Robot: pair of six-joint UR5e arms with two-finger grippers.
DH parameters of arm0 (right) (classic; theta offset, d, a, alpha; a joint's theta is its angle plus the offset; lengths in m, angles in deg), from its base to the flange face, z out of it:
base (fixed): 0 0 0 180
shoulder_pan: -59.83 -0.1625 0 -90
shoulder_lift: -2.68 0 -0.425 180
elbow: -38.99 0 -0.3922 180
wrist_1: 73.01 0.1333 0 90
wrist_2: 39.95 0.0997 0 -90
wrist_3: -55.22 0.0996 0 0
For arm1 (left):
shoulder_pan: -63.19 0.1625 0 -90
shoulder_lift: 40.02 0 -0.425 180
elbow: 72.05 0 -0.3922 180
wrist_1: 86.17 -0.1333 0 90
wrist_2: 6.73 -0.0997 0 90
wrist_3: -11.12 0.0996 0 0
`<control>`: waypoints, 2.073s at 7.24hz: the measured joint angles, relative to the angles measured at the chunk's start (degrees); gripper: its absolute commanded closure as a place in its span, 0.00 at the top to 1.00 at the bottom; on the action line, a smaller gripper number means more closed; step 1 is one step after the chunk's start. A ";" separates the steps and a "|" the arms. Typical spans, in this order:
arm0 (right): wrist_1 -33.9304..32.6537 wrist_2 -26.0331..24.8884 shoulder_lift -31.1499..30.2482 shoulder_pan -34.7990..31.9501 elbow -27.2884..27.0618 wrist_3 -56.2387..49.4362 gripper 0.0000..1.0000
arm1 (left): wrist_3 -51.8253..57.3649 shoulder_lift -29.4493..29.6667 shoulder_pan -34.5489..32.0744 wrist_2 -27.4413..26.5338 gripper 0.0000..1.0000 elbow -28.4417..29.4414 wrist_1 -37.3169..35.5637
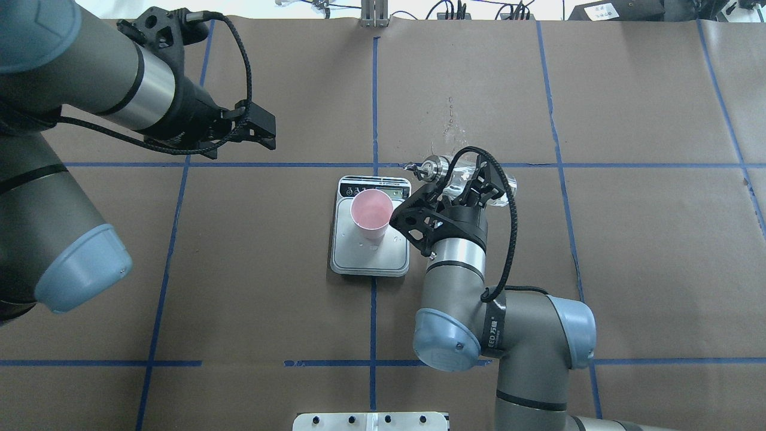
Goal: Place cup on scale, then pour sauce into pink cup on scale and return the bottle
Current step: 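Carry the bottle with the right gripper over the pink cup, then tilt the bottle with the right gripper to pour sauce into the cup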
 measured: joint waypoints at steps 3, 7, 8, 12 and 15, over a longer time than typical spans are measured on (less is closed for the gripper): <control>-7.59 -5.13 2.61 0.86 1.65 -5.94 0.00 | 2.40 -1.72 -1.47 0.05 1.00 -0.63 -0.06; -8.54 -10.08 4.09 0.94 6.38 -14.30 0.00 | 2.55 -2.02 -1.58 0.06 1.00 -0.77 -0.06; -8.59 -10.84 4.24 0.94 7.30 -15.66 0.00 | 2.55 -2.02 -1.55 0.06 1.00 -0.81 -0.06; -8.75 -15.70 4.29 0.80 9.31 -26.42 0.00 | 2.47 -2.03 -1.42 0.07 1.00 -0.85 -0.14; -8.76 -17.63 4.30 0.54 9.33 -31.84 0.00 | 2.44 -2.09 -1.42 0.09 1.00 -0.85 -0.15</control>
